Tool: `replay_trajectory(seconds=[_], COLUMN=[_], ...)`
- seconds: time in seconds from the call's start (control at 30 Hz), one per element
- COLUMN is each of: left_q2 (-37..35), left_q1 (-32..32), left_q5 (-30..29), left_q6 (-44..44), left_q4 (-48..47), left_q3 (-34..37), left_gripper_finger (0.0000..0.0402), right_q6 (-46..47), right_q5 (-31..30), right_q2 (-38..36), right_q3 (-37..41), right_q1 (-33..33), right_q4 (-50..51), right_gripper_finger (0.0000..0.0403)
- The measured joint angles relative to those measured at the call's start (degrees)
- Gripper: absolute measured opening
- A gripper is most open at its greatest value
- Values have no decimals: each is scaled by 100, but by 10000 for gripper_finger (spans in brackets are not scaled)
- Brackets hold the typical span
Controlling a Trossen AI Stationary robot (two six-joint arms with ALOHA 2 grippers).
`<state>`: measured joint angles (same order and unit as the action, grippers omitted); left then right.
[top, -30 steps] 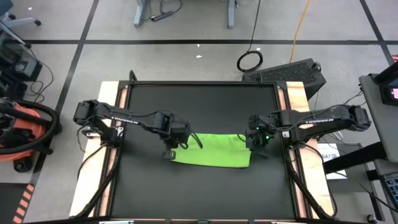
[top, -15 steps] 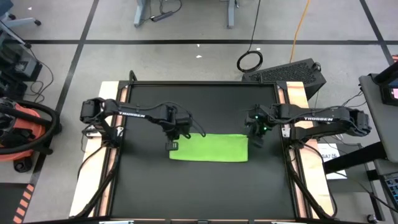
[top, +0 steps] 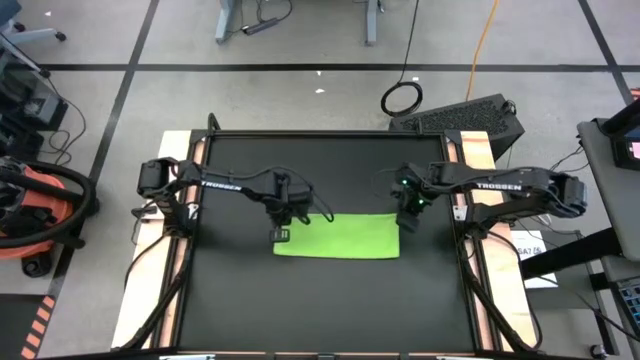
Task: Roll towel
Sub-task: Fold the green microfiber cloth
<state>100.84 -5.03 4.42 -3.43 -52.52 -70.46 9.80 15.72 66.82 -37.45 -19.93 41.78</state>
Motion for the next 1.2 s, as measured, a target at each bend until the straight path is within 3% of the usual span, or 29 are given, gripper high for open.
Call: replay_trajectory(seconds=[0.13,0.37,0.53,0.6,0.7,0.77,1.0,1.2], left_q2=[0,0,-89,-164,-169,-143,177,577], left_q1=[-58,-196,-252,-256,-93,94,551,548], left_q5=[-343,-837,-786,-229,891,1152,1094,906], left_q6=[7,154,270,241,150,122,60,158], left_q4=[-4,-23,-30,-1,166,172,631,703], left_q3=[0,0,0,0,-9,-7,-10,-7], left_gripper_finger=[39,141,203,215,216,210,183,171], right_q6=[-4,-24,-165,-297,-482,-645,-1016,-1192], right_q5=[-257,-235,56,404,765,820,818,845], right_q2=[118,90,-27,-60,-78,-59,186,812], right_q3=[0,-2,-4,-4,-4,-7,-7,-9], right_q1=[-151,-390,-388,-333,-137,0,167,167], right_q4=[-9,-19,-80,-194,-495,-678,-1223,-1351], right_gripper_finger=[51,144,180,183,183,178,154,137])
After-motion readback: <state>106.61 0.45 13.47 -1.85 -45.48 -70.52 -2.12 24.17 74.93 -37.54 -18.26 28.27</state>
